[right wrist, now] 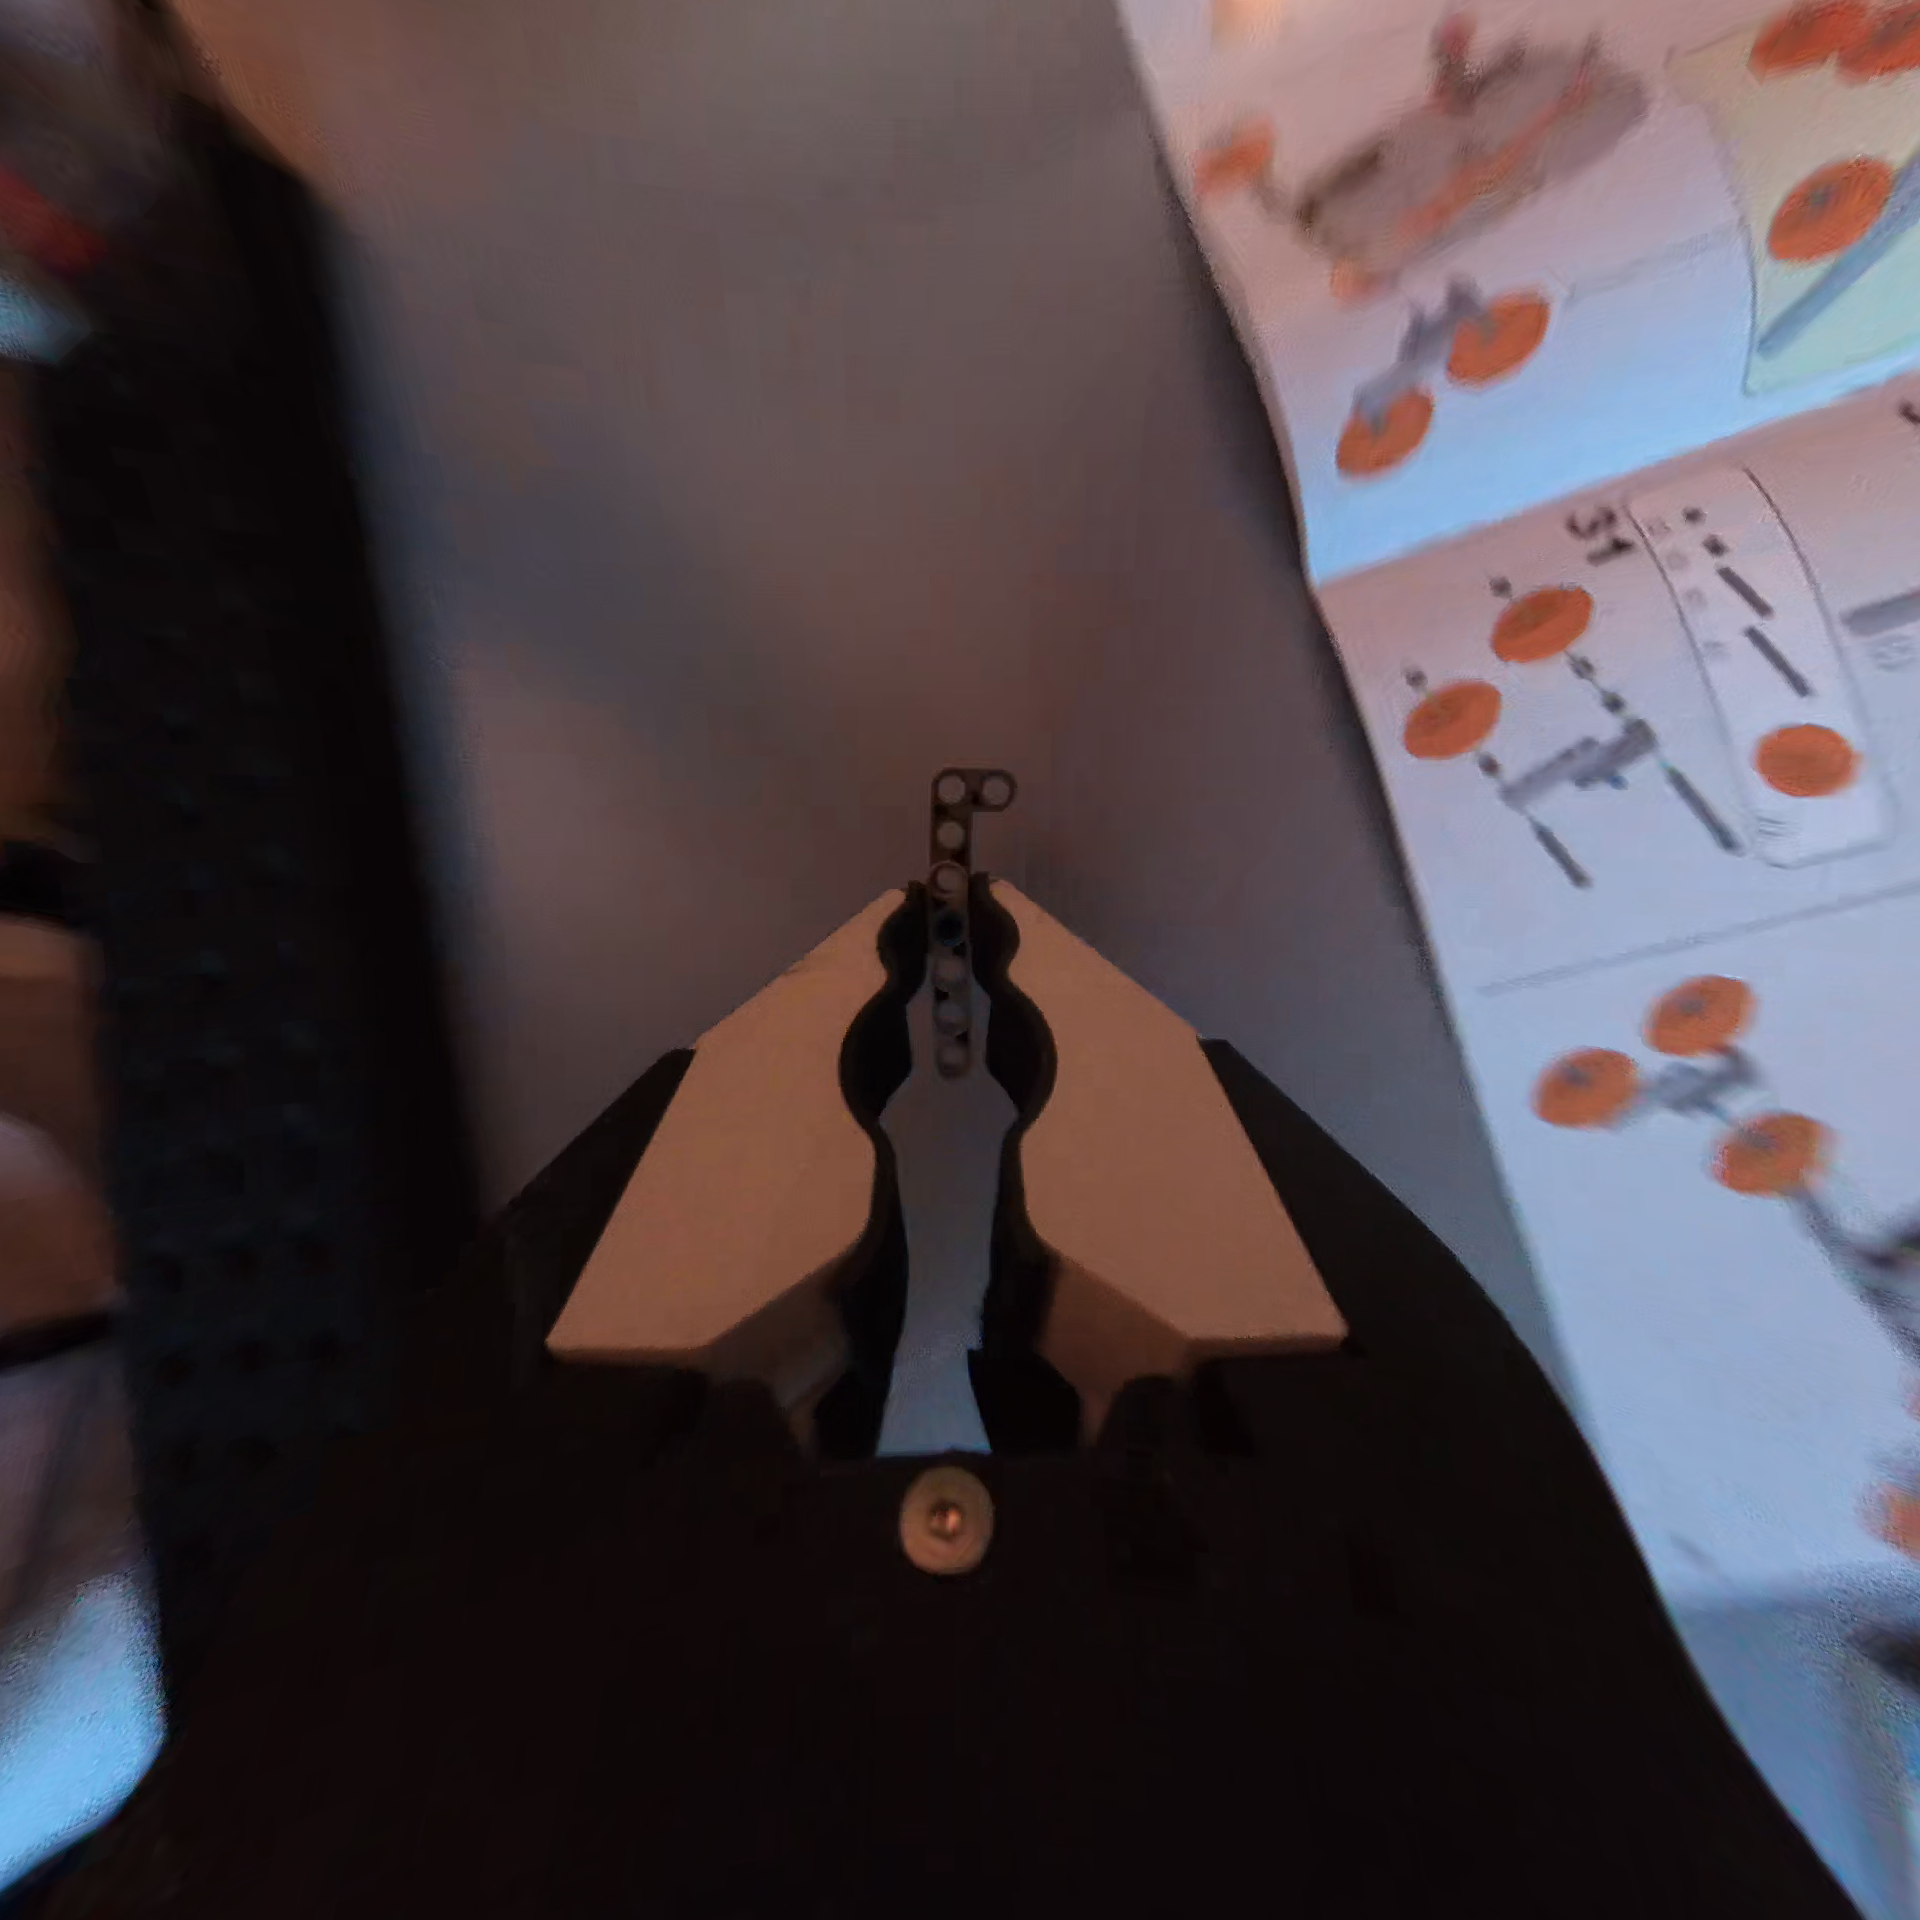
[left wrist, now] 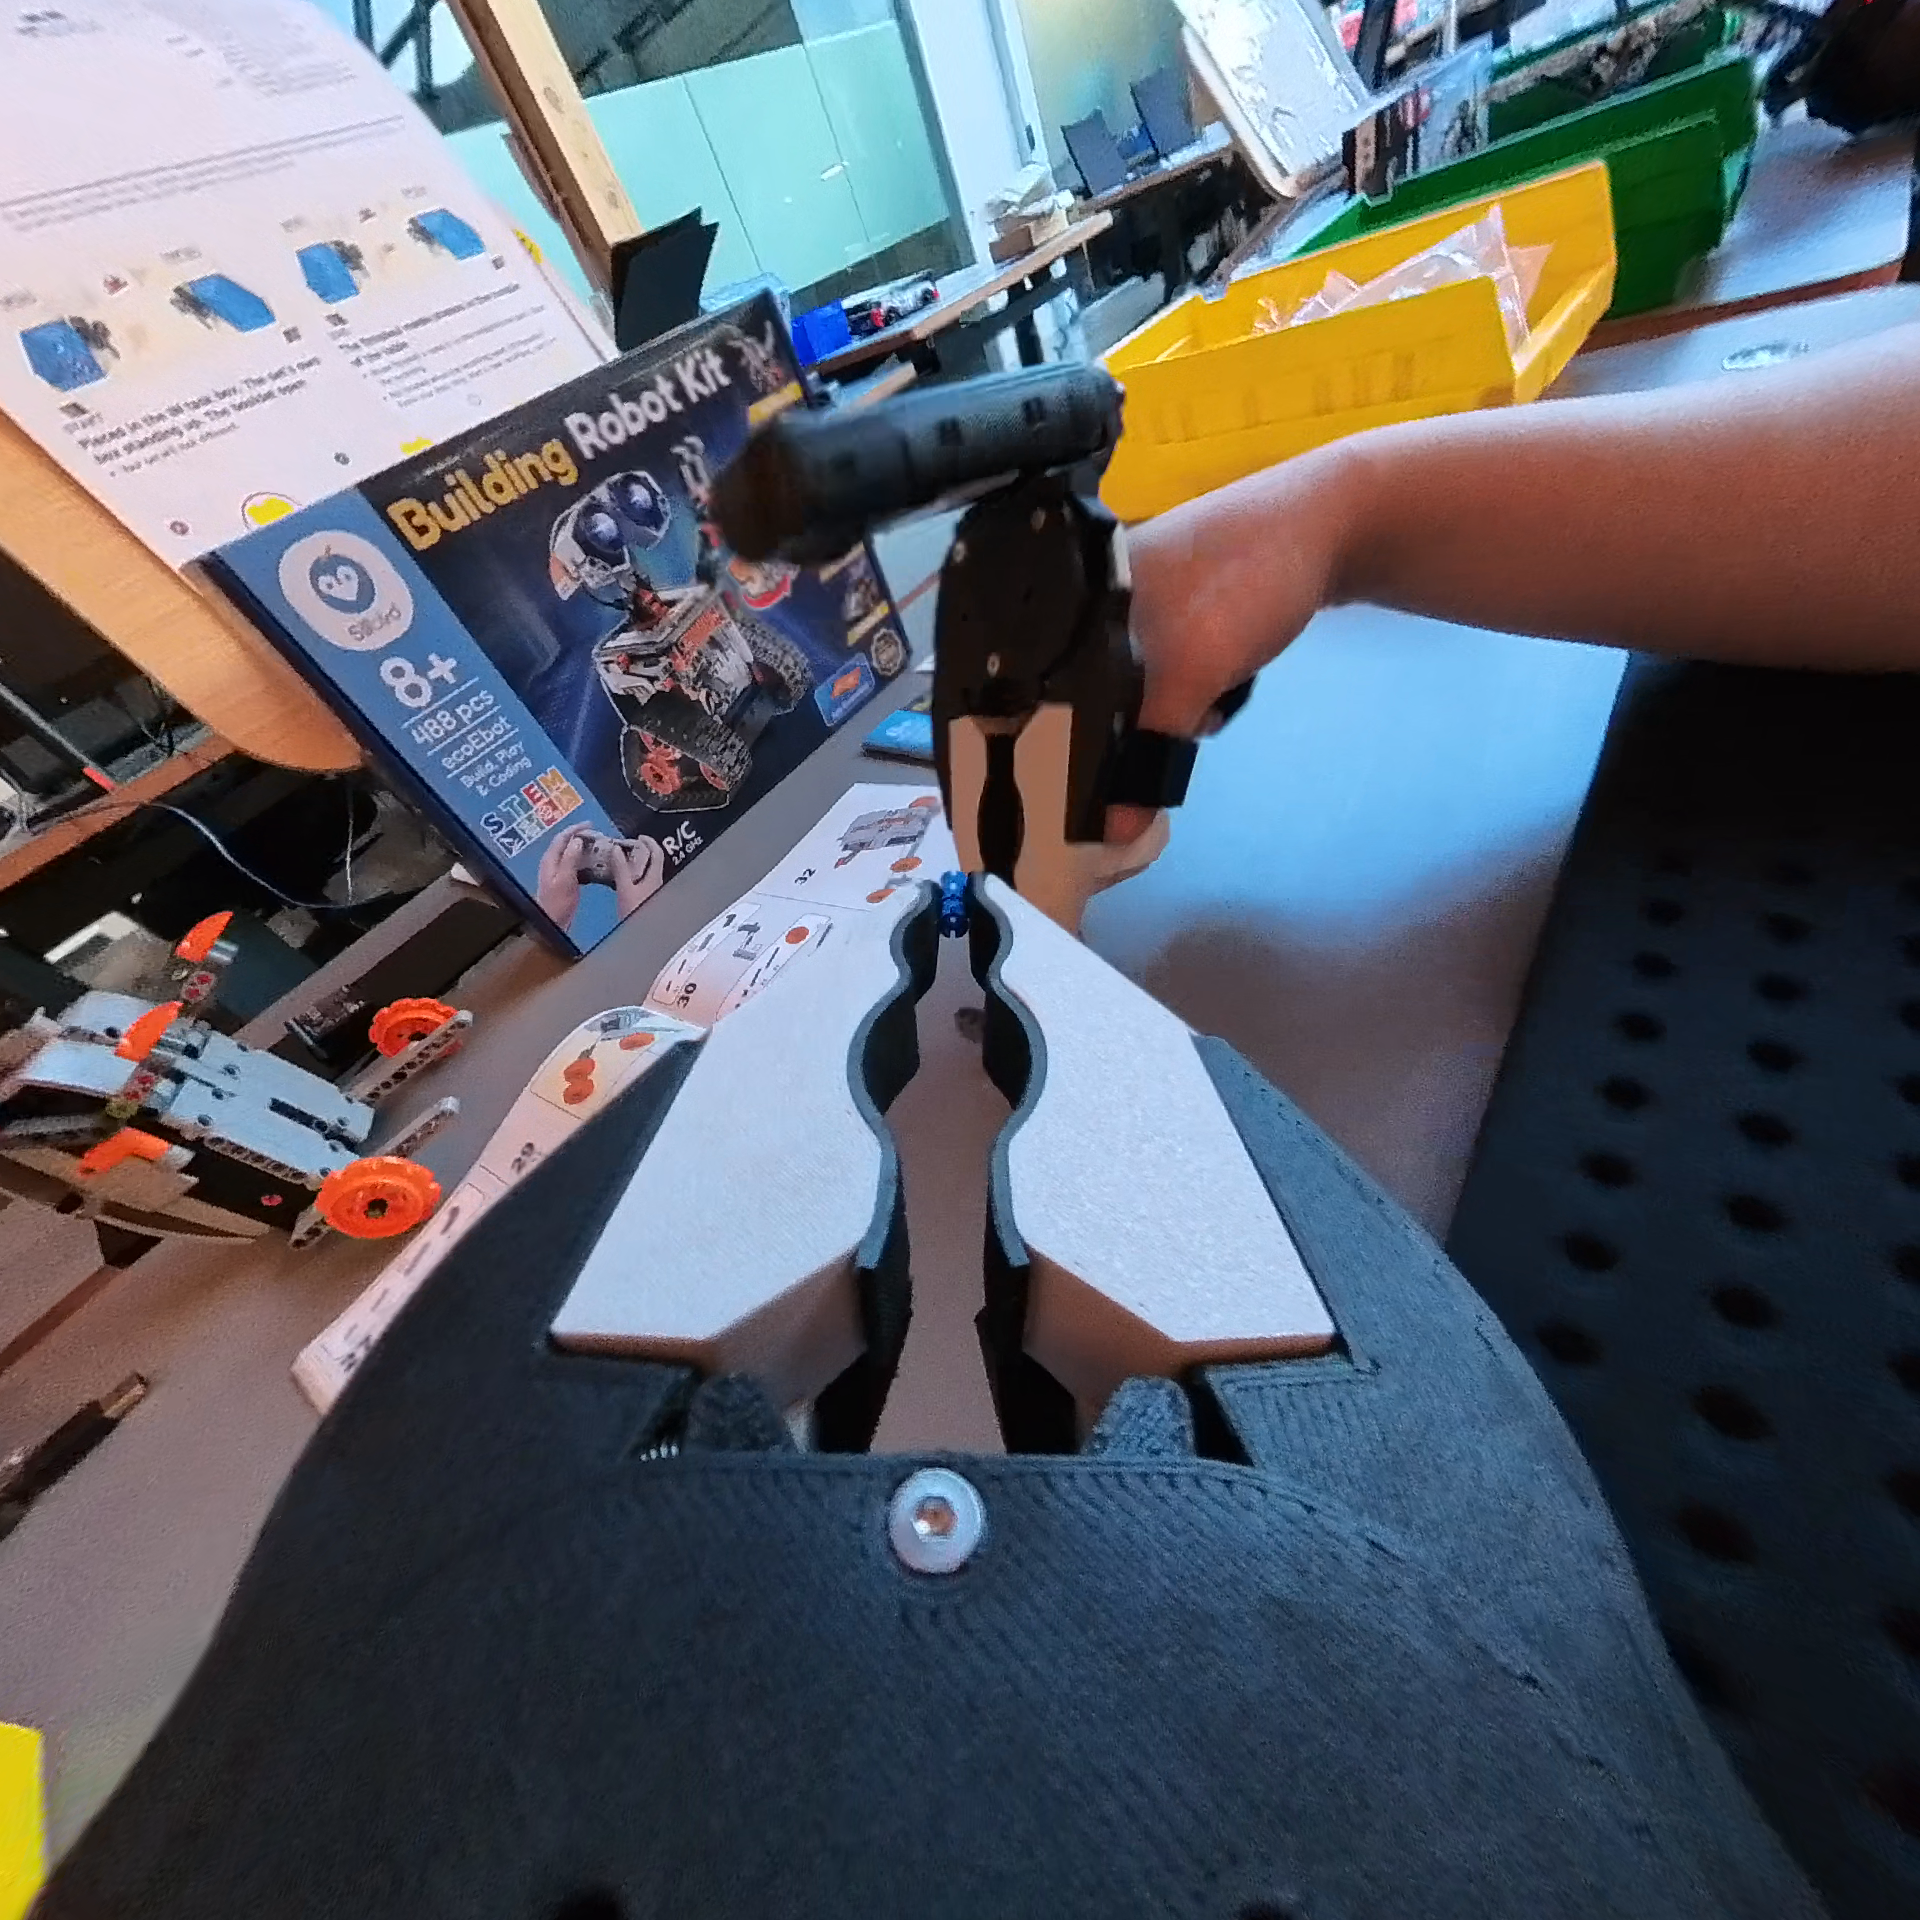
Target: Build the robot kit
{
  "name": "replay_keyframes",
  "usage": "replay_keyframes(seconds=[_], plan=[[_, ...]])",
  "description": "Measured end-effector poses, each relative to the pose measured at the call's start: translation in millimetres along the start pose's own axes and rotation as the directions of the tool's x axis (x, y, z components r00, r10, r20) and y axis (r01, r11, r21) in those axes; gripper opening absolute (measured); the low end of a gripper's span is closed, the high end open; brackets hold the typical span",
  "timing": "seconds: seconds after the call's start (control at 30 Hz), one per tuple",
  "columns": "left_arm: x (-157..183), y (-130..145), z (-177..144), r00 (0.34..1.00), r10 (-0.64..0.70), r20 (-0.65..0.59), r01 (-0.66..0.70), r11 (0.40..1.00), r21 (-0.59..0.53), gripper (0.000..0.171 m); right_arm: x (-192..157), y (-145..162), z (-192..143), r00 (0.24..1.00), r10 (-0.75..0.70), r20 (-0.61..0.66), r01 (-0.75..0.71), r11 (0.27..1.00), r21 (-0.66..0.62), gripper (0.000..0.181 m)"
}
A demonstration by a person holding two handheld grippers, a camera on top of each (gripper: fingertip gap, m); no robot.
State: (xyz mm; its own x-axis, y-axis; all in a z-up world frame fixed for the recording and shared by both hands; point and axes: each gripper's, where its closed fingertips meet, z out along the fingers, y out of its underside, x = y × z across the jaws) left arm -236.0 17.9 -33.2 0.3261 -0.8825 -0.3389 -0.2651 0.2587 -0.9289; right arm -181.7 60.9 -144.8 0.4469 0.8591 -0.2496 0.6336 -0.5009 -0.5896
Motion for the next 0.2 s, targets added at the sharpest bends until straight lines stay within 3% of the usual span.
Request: replay_keyframes(seconds=[0.03, 0.1, 0.17, 0.2], plan=[[-3, 0, 2, 1.000, -0.019, 0.004, 0.019, 1.000, 0.016, 0.002, -9, -16, -11, 0.987, 0.087, 0.138, -0.107, 0.983, 0.146, 0.006], [-7, -6, 9, 0.998, -0.059, -0.004, 0.059, 0.997, 0.054, 0.002, -26, -51, -50, 0.854, 0.157, 0.496, -0.377, 0.844, 0.382, 0.005], [-9, -21, 18, 0.994, -0.103, -0.034, 0.106, 0.989, 0.104, 0.002, -33, -71, -97, 0.635, 0.059, 0.770, -0.603, 0.661, 0.447, 0.004], [-11, -28, 22, 0.991, -0.130, -0.046, 0.134, 0.983, 0.123, 0.002, -35, -75, -113, 0.542, -0.001, 0.840, -0.668, 0.605, 0.432, 0.004]])
